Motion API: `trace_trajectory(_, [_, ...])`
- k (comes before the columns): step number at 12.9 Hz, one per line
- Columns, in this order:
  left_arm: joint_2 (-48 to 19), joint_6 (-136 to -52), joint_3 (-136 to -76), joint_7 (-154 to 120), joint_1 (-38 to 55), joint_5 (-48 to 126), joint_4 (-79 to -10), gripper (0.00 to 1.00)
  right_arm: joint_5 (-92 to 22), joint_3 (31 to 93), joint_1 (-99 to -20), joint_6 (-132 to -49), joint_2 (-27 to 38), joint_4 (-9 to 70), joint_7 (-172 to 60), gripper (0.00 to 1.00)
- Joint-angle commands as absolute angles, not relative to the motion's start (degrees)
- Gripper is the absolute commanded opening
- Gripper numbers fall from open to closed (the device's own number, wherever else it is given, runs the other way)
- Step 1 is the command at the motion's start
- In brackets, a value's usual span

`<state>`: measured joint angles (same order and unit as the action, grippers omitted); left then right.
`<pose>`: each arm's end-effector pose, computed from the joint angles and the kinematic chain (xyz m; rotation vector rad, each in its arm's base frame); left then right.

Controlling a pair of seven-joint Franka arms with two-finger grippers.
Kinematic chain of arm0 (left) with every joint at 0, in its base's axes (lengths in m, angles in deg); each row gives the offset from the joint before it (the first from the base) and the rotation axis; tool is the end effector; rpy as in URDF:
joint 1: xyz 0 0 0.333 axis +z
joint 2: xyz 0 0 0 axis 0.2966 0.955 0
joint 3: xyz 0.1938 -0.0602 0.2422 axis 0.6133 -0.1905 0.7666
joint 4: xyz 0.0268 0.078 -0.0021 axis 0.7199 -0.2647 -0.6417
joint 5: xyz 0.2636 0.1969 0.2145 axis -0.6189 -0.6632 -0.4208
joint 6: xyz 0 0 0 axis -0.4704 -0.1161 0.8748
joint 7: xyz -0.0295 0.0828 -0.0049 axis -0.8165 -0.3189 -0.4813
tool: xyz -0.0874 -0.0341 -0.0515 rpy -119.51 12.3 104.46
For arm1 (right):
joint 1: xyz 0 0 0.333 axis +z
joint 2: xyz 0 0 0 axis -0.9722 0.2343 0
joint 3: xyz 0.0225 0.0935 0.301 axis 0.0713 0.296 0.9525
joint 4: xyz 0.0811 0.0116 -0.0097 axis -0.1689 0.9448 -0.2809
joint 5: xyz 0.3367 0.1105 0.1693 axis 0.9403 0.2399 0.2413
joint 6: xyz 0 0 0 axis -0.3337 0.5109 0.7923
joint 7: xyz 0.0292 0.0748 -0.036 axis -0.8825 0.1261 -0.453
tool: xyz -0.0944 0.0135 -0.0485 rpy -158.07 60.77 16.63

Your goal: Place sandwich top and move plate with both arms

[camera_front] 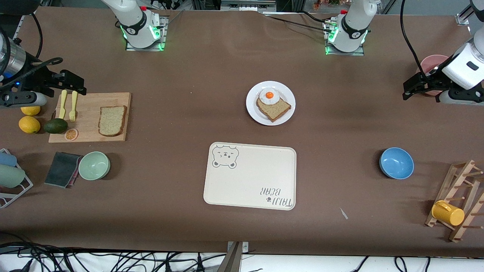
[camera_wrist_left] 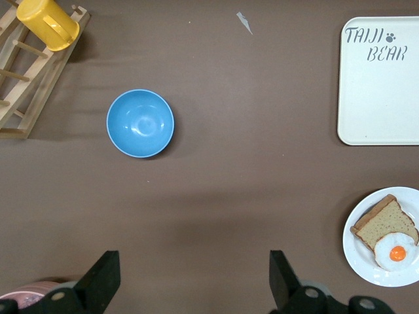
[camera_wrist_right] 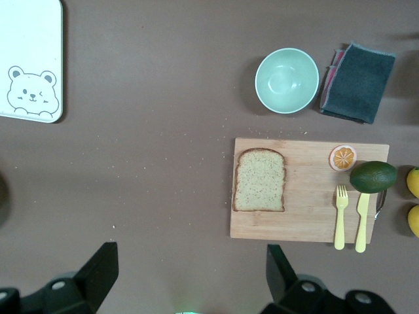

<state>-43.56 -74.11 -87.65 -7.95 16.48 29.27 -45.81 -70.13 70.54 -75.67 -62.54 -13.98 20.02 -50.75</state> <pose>0.5422 -0.0057 0.5816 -3.1340 0.0881 -0.0060 0.5666 0.0413 0.5966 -3.1114 -0.1048 0.1373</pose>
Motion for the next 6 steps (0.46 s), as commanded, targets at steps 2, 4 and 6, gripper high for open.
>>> trace_trajectory(2, [-43.7,-72.8,-87.8,-8.0,16.5,28.0,-44.8,1.0,-69.9,70.6,-75.7,-62.6,-14.2,19.6,-49.9,1.0])
trace_trajectory(4, [-43.7,-72.8,-87.8,-8.0,16.5,28.0,-44.9,1.0,-69.8,70.6,-75.8,-62.7,-14.2,19.6,-50.5,1.0])
trace_trajectory(6, [-43.7,-72.8,-87.8,-8.0,16.5,28.0,-44.9,1.0,-69.9,70.6,-75.7,-62.7,-14.1,19.6,-50.7,1.0])
